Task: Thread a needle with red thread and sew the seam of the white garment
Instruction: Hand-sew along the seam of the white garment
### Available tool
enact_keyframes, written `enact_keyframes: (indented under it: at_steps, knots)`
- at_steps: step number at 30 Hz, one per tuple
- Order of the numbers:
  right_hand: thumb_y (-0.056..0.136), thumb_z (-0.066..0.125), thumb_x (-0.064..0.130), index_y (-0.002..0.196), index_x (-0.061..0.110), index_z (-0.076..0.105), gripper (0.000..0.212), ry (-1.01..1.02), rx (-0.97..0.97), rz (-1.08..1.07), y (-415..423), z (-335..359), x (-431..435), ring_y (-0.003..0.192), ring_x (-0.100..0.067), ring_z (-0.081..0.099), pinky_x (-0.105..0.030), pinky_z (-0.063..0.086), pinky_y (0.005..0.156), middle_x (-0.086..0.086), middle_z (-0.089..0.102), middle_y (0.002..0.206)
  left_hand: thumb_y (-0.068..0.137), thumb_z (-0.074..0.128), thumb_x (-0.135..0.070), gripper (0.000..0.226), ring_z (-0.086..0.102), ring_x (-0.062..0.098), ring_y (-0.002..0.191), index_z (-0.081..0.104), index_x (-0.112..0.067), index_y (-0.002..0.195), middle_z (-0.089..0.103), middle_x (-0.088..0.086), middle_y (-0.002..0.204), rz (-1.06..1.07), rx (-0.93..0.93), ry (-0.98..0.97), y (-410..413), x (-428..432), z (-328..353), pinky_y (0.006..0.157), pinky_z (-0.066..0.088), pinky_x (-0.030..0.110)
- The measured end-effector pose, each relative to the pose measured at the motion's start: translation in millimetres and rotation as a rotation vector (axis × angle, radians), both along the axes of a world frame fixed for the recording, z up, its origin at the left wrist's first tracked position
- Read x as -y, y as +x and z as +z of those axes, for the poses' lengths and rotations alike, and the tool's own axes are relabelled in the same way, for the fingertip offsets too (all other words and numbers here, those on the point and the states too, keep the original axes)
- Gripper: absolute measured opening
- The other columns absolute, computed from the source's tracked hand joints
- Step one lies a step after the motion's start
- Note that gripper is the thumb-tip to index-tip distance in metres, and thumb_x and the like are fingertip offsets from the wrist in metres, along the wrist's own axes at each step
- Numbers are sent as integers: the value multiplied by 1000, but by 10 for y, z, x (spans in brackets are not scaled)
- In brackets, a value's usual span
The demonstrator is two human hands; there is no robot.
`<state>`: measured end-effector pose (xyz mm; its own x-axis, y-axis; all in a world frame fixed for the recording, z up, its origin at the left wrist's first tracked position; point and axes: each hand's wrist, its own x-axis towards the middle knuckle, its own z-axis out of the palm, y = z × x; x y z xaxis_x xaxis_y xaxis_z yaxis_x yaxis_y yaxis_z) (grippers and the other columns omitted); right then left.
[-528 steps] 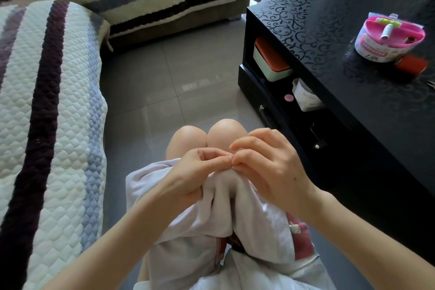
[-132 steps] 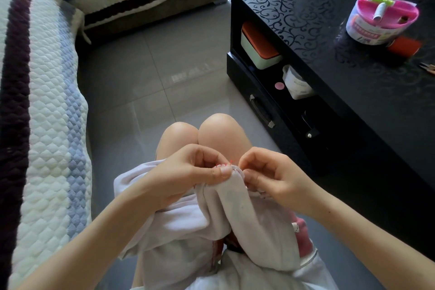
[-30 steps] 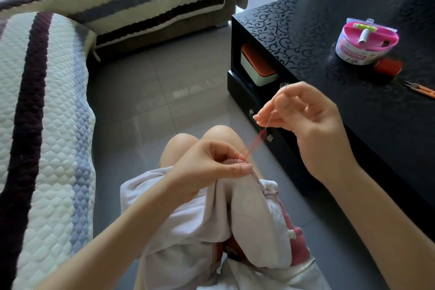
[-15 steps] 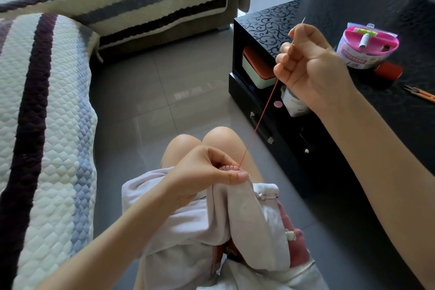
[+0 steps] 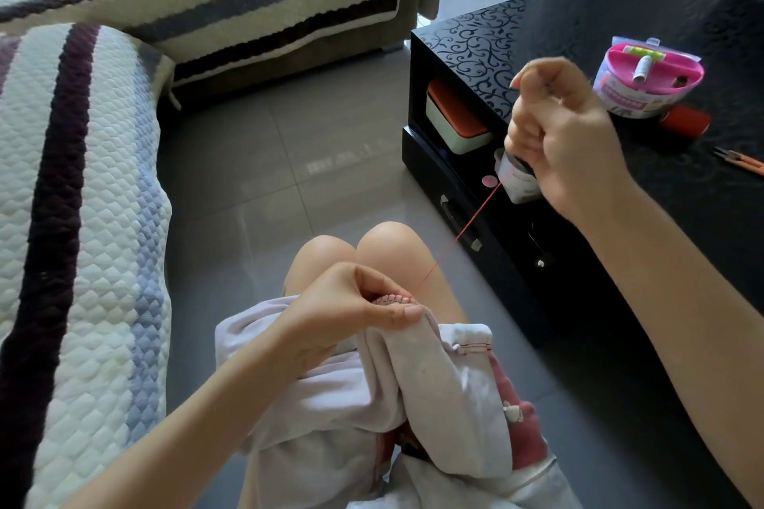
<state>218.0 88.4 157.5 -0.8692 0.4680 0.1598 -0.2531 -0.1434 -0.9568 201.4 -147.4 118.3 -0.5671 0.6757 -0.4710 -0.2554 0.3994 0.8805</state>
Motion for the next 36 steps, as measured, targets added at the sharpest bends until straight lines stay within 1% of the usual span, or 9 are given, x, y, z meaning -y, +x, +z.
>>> enact_keyframes:
  at_steps: [3,5,7,10,22,27,30,33,36]
  knots:
    - [92,46,9,85,16,55,14,233,105,95,294,-224,204,50,-11,25,-34,20,54,3,32,55,62,77,-11,11,67,13,78,78,-11,73,73,9,80,-9,96,32,-25,66,-23,80,54,23]
    - [91,46,6,89,13,57,13,375,176,222,517,-403,378,52,-14,30,-31,25,50,-7,35,59,61,74,-10,10,66,11,75,78,-13,70,73,5,77,12,145,36,-37,70,-48,76,53,19]
    - [91,50,9,91,12,58,8,485,212,331,706,-562,544,56,-23,40,-33,37,52,-15,46,66,61,74,-9,8,63,8,71,77,-15,66,70,1,72,20,177,44,-34,66,-56,71,51,16]
    - [88,55,16,86,15,60,5,558,260,354,851,-707,656,63,-13,52,-29,45,62,5,58,72,61,74,-10,5,58,6,65,74,-15,63,64,-1,67,12,186,33,-33,59,-64,64,48,13]
    - [86,56,11,80,23,58,14,495,279,340,863,-847,705,66,0,52,-15,42,64,14,58,72,65,72,-13,3,58,7,66,74,-15,65,65,1,69,-25,197,38,-44,36,-110,66,47,16]
    - [87,55,10,80,19,58,12,483,277,361,861,-852,708,64,0,51,-11,39,63,17,57,71,64,73,-13,2,58,10,69,74,-13,66,65,3,72,-22,200,28,-53,26,-123,69,47,18]
    - [87,55,10,80,18,59,11,461,279,351,864,-866,701,63,-3,50,-17,40,60,10,57,70,65,72,-12,2,57,8,67,74,-13,65,64,2,70,-18,215,38,-59,27,-122,67,47,16]
    - [87,56,10,80,17,60,10,458,284,339,874,-886,686,65,-21,53,-34,44,62,1,59,71,65,72,-11,2,57,8,66,74,-13,65,64,2,69,-11,225,49,-62,36,-118,66,47,14]
    - [88,57,6,80,15,60,12,457,286,357,881,-883,689,65,-21,52,-33,44,61,2,58,70,65,72,-11,2,58,8,66,74,-12,66,65,3,70,-16,225,52,-64,36,-117,66,48,15]
